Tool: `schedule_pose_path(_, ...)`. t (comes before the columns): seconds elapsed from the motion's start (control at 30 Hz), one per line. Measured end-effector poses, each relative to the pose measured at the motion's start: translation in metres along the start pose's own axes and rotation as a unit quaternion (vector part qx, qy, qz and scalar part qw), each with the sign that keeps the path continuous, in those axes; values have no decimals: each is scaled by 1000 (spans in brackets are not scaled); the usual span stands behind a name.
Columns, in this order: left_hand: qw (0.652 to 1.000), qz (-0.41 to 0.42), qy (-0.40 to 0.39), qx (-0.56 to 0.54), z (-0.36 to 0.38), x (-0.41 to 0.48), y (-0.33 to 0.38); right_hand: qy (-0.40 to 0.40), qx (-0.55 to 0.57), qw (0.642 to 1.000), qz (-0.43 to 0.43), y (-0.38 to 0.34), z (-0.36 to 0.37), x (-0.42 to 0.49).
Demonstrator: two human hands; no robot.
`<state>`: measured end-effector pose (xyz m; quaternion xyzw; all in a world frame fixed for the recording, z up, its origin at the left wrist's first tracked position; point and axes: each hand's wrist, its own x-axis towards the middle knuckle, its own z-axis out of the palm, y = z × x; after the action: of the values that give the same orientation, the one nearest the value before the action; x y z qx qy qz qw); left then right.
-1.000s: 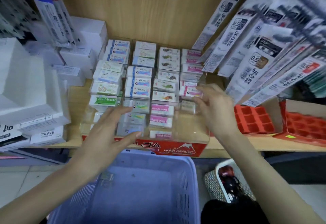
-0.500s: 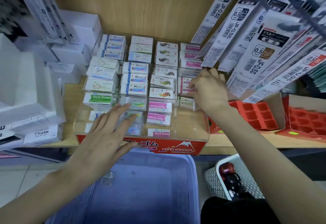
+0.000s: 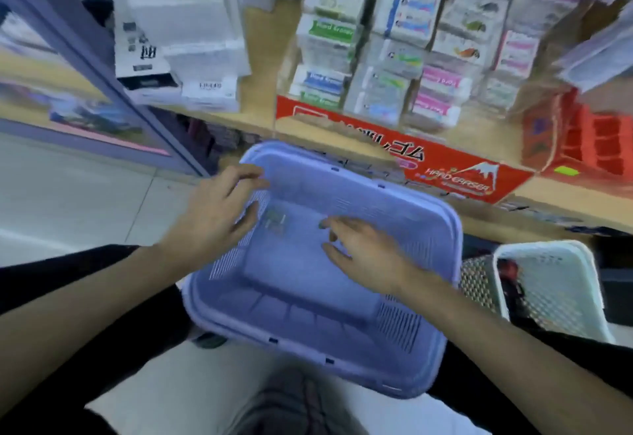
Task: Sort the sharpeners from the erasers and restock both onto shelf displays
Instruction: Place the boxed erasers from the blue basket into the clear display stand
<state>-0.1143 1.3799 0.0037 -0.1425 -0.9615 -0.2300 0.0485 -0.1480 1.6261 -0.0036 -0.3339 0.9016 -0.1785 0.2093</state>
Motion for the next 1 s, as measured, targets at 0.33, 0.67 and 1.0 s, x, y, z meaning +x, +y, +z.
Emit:
schedule_pose_path(0.33, 978, -197, -34, -56, 57, -38, -42, -100, 57, 973, 200, 36, 174, 126)
schedule_pose_path(0.67, 970, -228, -42, -77, 56, -37, -37, -79, -3, 976, 203, 26, 207, 164)
schedule_pose_path(1.0, 970, -225, -82, -37, 45, -32, -32, -3, 6, 984, 178, -6, 122, 106)
